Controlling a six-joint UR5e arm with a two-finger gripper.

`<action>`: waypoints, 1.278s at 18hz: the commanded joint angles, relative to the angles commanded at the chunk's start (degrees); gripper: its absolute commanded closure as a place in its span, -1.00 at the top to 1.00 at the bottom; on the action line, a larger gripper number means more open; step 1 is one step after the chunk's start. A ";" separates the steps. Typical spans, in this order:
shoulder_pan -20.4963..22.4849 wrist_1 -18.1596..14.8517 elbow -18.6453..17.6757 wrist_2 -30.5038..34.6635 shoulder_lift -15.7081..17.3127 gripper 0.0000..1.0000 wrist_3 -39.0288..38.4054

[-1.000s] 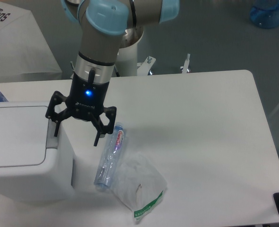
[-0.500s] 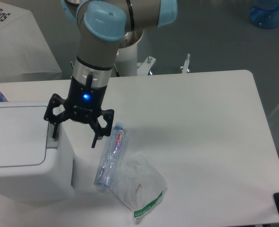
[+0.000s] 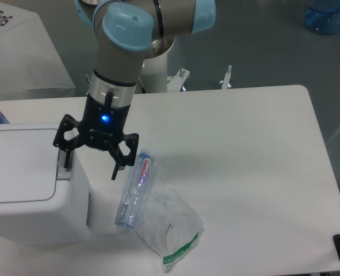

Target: Open the trash can

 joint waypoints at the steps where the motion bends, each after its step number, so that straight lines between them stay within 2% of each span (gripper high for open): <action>1: 0.00 0.00 0.00 0.00 0.00 1.00 0.00; 15: 0.00 0.00 0.88 -0.09 0.00 1.00 0.00; 17: 0.17 0.00 2.19 0.00 0.44 1.00 0.53; 23: 4.21 -0.17 10.71 0.79 -0.35 1.00 0.97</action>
